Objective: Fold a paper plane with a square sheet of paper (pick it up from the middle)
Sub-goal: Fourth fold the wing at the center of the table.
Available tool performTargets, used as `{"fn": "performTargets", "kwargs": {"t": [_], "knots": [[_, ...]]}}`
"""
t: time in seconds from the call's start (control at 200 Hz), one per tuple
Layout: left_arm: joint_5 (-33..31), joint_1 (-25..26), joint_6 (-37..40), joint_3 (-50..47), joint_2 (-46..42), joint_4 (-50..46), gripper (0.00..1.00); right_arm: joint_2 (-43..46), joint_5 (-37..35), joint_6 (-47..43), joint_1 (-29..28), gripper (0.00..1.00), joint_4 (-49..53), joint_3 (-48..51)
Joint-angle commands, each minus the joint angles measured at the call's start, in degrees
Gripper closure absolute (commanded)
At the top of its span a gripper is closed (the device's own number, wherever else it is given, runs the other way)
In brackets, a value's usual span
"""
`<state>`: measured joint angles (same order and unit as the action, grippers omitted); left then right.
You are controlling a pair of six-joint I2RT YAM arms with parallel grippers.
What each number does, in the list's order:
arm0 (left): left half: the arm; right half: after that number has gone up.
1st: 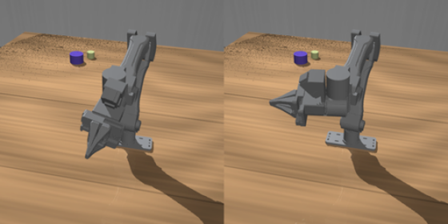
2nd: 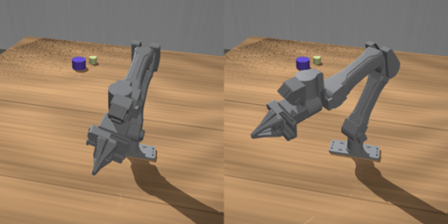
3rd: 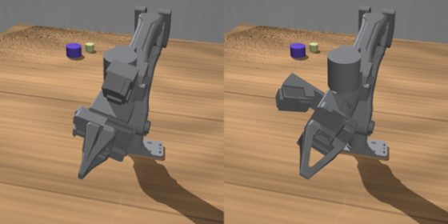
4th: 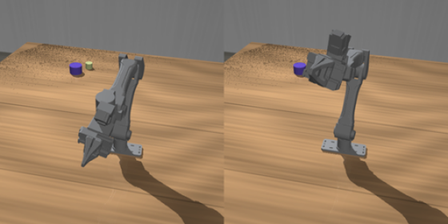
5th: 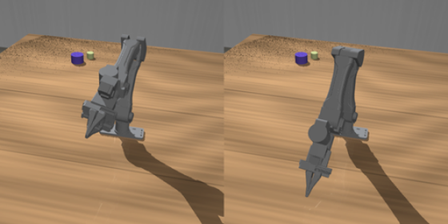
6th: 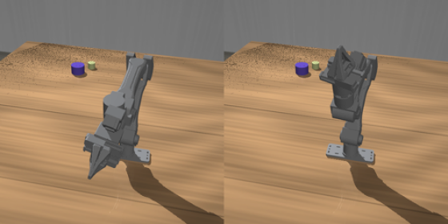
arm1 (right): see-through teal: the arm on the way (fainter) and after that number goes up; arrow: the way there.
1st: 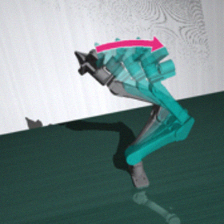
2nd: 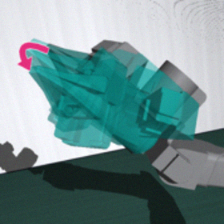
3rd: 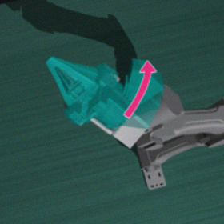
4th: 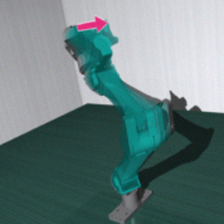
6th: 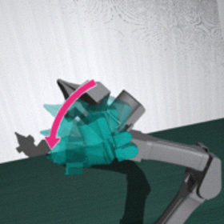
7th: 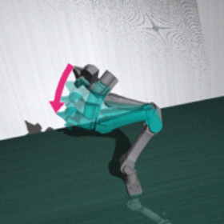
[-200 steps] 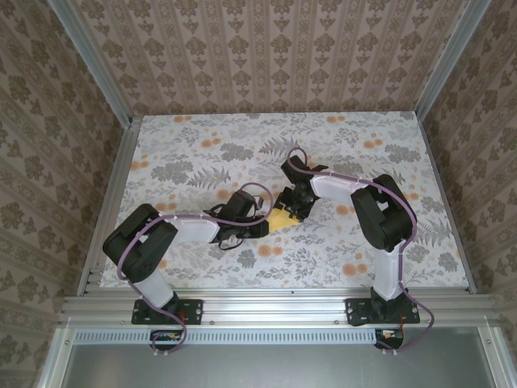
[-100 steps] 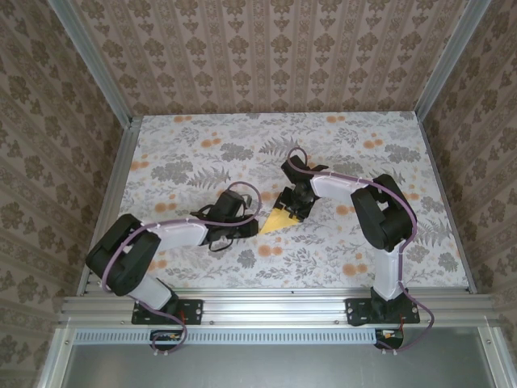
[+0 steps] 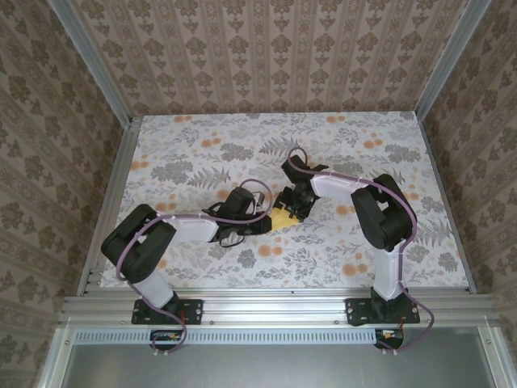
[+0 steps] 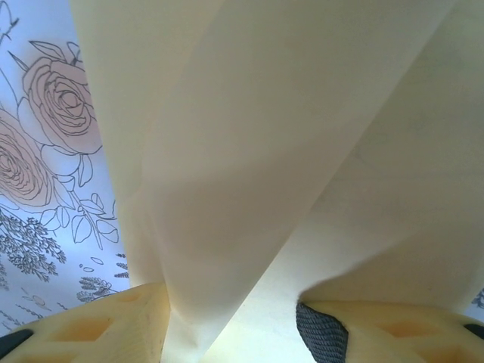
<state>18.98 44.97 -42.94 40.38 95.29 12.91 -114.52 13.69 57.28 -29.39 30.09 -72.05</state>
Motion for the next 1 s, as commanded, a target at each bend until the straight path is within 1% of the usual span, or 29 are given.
{"fn": "performTargets", "kwargs": {"t": [0.0,0.09,0.34,0.66,0.81,0.995], "knots": [[-0.66,0.16,-0.75,2.29,1.74,0.72,0.89,-20.7,-12.94,-0.35,0.78,0.4,2.93,9.72],[-2.05,0.05,-0.91,2.18,1.96,0.69,0.89,-20.65,-12.9,-0.34,0.9,0.4,2.7,9.9],[-3.2,0.0,-1.11,1.79,2.78,0.88,0.91,-20.74,-12.9,-0.41,0.97,0.38,2.42,10.09],[-6.12,-0.17,0.22,1.76,2.96,-2.66,0.94,-20.92,-12.9,-0.19,1.1,0.39,2.21,10.53],[-6.68,-0.33,0.49,1.71,2.78,-3.06,0.94,-20.92,-12.98,0.12,1.26,0.4,2.16,10.79],[-5.63,-0.29,0.49,1.57,3.46,-3.02,0.95,-20.64,-12.75,-0.09,1.35,0.4,2.21,10.56]]}}
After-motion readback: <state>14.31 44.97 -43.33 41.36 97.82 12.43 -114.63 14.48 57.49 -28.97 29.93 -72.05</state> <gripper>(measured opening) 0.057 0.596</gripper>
